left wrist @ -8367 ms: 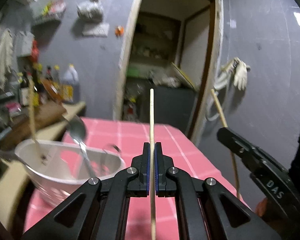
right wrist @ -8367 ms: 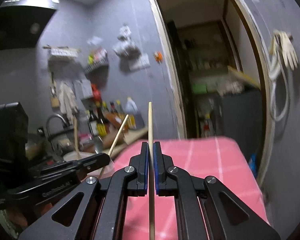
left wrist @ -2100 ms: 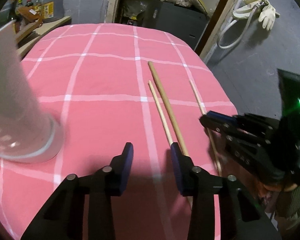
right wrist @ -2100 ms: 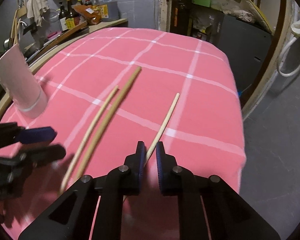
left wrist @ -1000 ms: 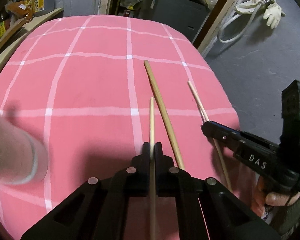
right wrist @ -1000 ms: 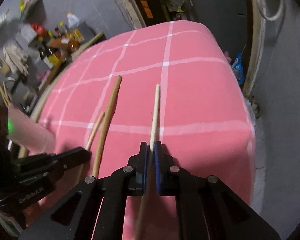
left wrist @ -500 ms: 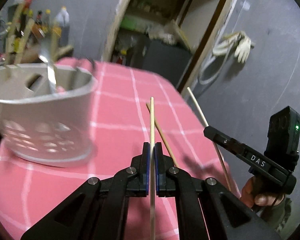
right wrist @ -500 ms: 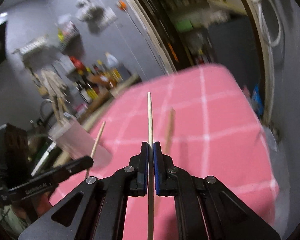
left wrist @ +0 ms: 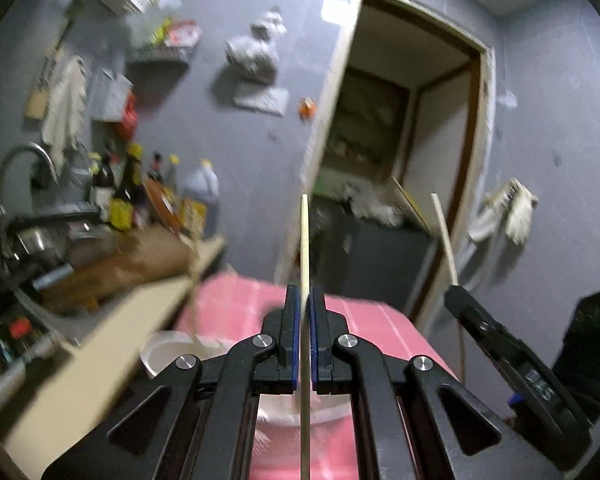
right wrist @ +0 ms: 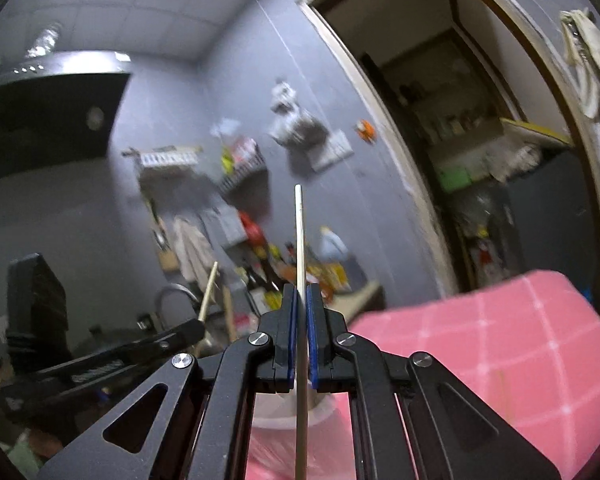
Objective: Organize utensils
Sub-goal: 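Lift both chopsticks upright and carry them over the caddy, then lower both held chopsticks down into the caddy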
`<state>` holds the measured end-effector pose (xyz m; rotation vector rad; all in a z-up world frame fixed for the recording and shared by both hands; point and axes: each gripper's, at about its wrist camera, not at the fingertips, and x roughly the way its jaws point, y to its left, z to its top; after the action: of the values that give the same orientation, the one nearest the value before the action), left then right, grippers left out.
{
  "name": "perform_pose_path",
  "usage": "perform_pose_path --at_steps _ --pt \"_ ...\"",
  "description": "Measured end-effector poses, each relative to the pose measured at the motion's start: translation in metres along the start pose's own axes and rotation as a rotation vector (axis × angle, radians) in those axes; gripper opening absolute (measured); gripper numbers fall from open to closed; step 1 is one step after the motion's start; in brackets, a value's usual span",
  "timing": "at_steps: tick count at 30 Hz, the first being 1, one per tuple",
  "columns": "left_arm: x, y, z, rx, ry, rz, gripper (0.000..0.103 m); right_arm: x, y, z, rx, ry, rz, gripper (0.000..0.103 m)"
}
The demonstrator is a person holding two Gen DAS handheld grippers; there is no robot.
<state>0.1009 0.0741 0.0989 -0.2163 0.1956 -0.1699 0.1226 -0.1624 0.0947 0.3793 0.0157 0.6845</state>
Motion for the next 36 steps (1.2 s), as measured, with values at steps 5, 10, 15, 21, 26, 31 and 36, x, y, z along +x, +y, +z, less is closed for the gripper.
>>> perform_pose_path --at_steps 5,10,15,21,26,31,36 --pt "0.011 0.04 0.018 -0.013 -0.077 0.026 0.002 0.028 0.016 -0.004 -0.017 -0.077 0.021 0.003" --pt "0.026 0.064 0.021 -0.033 -0.123 0.051 0.002 0.048 0.017 -0.016 -0.038 -0.106 -0.02 0.003" --pt "0.031 0.071 0.023 -0.026 -0.178 0.085 0.002 0.058 0.012 -0.025 -0.049 -0.109 -0.069 0.003" --pt "0.03 0.08 0.022 -0.047 -0.252 0.114 0.002 0.064 0.006 -0.037 -0.06 -0.105 -0.094 0.003" --pt "0.026 0.075 0.022 -0.002 -0.313 0.141 0.002 0.066 0.005 -0.045 -0.076 -0.101 -0.109 0.003" --pt "0.029 0.07 0.025 0.057 -0.36 0.149 0.002 0.069 0.008 -0.049 -0.098 -0.093 -0.121 0.003" --pt "0.033 0.07 0.025 0.07 -0.365 0.115 0.002 0.07 0.008 -0.053 -0.109 -0.084 -0.127 0.003"
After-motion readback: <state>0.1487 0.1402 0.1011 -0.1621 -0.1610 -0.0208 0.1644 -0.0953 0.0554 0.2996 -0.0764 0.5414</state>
